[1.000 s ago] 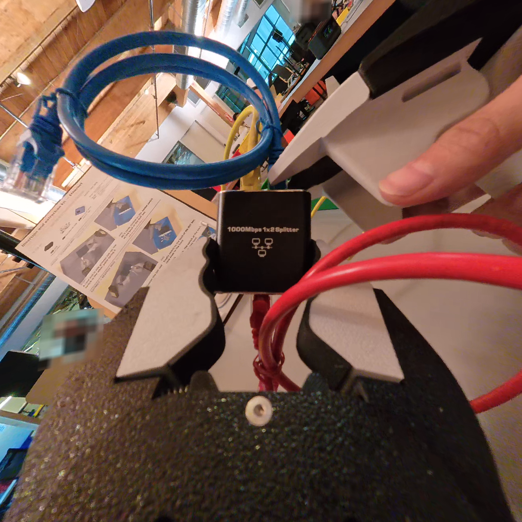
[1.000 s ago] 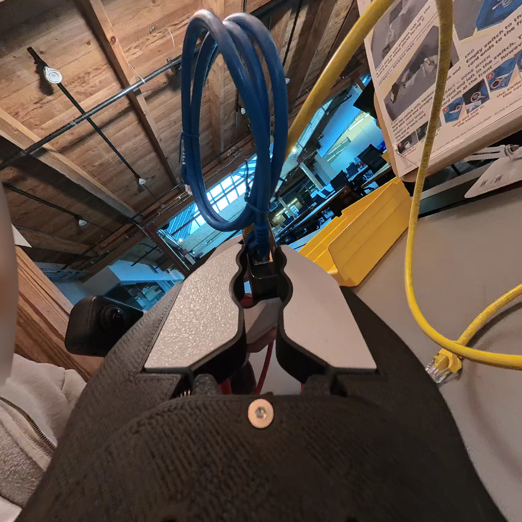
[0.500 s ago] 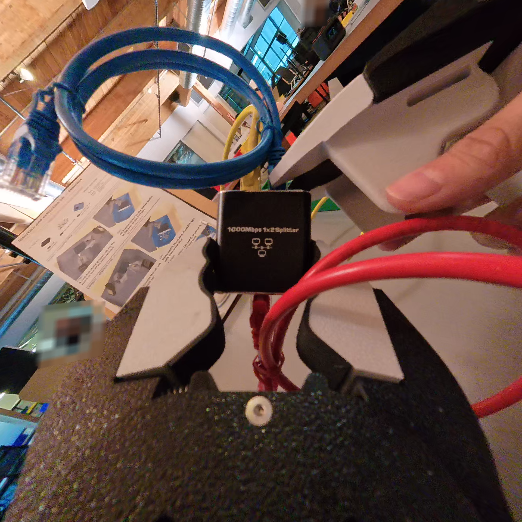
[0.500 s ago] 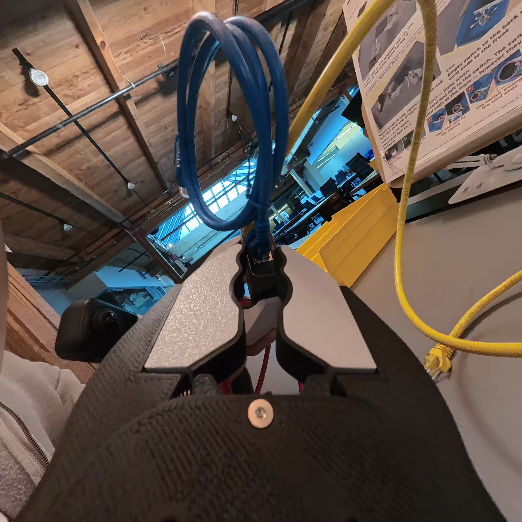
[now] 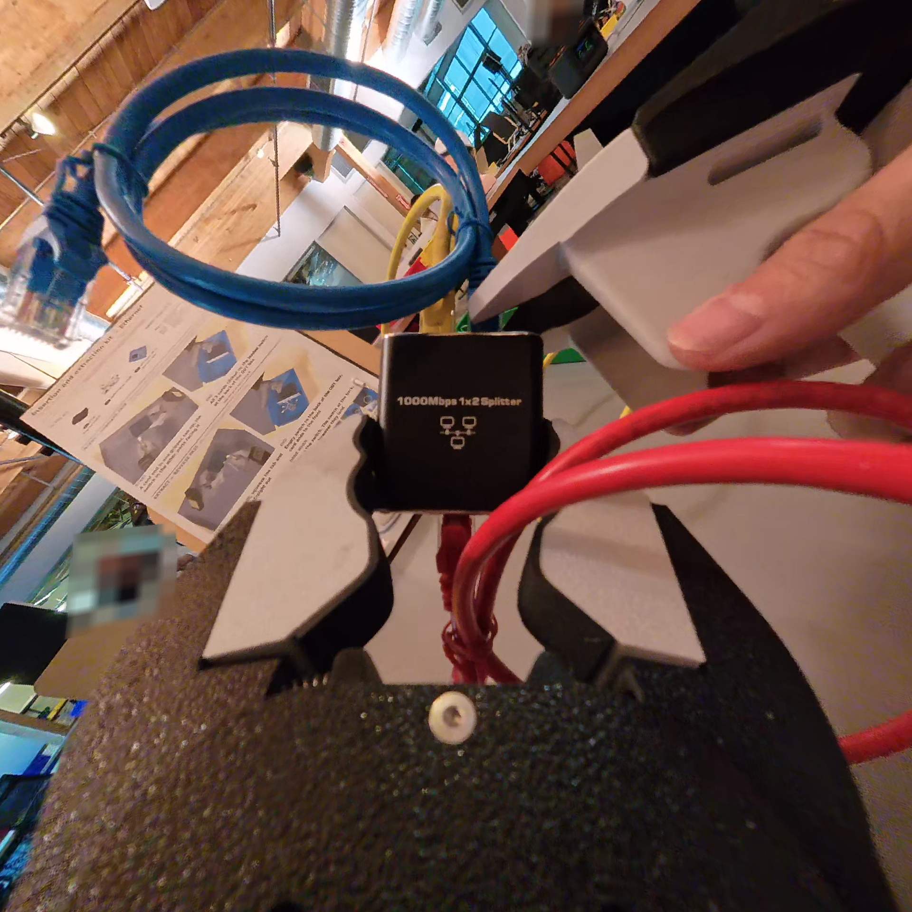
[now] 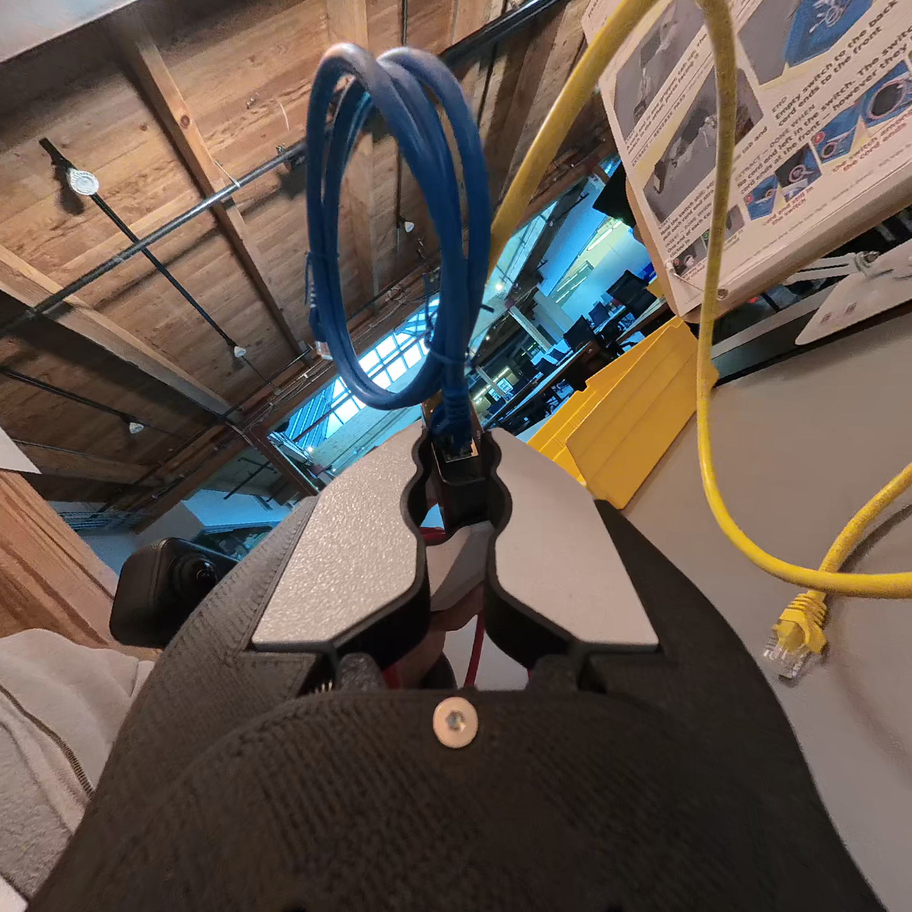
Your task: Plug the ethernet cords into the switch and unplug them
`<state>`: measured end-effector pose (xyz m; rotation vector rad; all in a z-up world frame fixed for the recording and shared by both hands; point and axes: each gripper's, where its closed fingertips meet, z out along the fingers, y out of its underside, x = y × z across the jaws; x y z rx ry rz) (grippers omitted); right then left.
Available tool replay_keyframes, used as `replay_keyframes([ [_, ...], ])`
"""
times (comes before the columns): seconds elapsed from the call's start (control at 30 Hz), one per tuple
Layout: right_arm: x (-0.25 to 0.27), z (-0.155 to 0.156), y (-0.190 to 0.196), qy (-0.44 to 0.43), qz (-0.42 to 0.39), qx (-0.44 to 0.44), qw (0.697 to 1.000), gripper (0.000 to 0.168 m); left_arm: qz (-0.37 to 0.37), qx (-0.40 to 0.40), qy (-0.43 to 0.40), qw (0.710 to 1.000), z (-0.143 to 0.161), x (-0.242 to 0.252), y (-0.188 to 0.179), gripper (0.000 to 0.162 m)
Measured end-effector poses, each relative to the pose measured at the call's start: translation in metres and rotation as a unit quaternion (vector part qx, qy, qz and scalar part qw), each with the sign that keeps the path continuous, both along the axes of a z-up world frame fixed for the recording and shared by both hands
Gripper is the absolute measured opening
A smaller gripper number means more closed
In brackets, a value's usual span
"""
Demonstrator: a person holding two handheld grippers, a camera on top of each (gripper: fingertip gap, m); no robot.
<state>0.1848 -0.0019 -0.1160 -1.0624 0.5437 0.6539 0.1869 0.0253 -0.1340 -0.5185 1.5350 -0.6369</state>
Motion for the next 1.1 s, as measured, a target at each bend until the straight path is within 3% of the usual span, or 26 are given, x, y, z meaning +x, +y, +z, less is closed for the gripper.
replay_keyframes([
  [0.67,-0.002,0.001,-0.012,0.014,-0.003,0.008,1.000,0.021,-0.013,0.001,0.015,1.000,-0.002,-0.002,-0.014,0.063],
  [1.1,-0.002,-0.003,-0.011,-0.029,-0.007,-0.012,0.999,0.022,-0.030,-0.036,0.034,0.998,-0.007,-0.001,-0.014,0.063],
])
